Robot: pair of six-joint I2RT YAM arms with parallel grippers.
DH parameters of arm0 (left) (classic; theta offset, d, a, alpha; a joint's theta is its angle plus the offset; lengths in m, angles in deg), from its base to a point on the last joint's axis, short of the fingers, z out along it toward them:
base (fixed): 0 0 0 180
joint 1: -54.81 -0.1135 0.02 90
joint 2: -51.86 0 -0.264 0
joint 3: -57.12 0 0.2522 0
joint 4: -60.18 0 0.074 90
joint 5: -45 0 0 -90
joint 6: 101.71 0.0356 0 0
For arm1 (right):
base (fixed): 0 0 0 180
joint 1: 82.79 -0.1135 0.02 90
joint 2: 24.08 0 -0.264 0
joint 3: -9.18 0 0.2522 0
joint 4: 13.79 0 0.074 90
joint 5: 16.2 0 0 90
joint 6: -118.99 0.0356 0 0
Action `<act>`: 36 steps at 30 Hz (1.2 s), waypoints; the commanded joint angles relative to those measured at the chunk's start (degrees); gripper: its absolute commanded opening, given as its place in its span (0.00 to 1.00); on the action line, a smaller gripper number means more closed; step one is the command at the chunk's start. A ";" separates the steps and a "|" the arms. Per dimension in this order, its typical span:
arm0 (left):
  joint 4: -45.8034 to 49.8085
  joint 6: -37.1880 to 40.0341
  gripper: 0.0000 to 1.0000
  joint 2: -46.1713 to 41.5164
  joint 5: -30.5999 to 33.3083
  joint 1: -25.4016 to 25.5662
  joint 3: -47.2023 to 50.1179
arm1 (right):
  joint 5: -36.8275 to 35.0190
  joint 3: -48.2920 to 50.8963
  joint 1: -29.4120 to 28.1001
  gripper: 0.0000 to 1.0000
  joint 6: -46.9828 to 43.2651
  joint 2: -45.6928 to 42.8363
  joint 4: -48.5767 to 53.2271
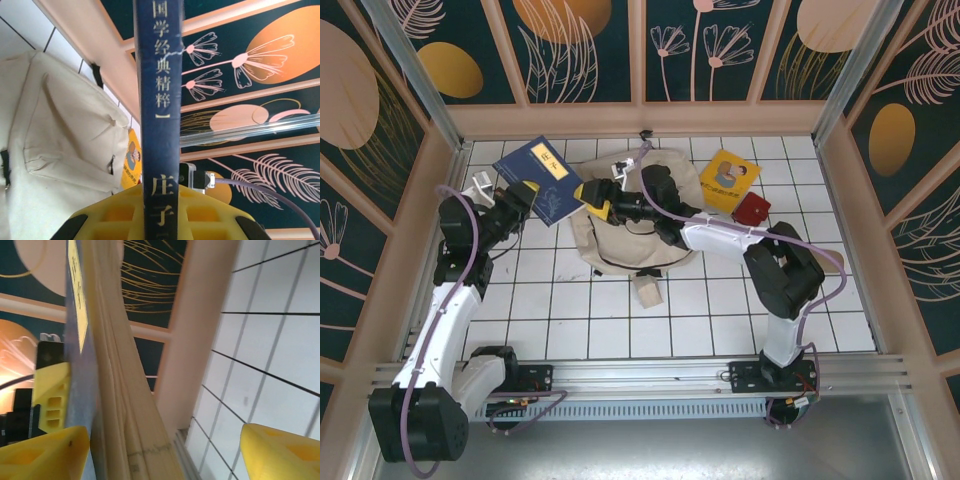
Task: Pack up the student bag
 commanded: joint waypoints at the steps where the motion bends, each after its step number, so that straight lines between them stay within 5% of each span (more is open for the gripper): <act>1: -6.79 -3.70 0.08 -0.76 1.05 0.38 -1.11 | 2.39 0.43 -0.68 0.77 7.75 2.66 -12.19; 28: -14.49 -8.12 0.07 4.02 3.02 0.38 3.89 | 0.30 -2.03 -1.16 0.53 20.31 9.65 -25.54; 32: -14.84 -7.92 0.08 4.30 3.17 0.38 4.59 | 0.29 -1.23 -1.08 0.43 20.26 9.59 -26.05; 36: -12.87 -5.92 0.12 4.99 2.98 0.39 4.35 | -0.51 0.26 -0.55 0.23 20.11 9.11 -25.82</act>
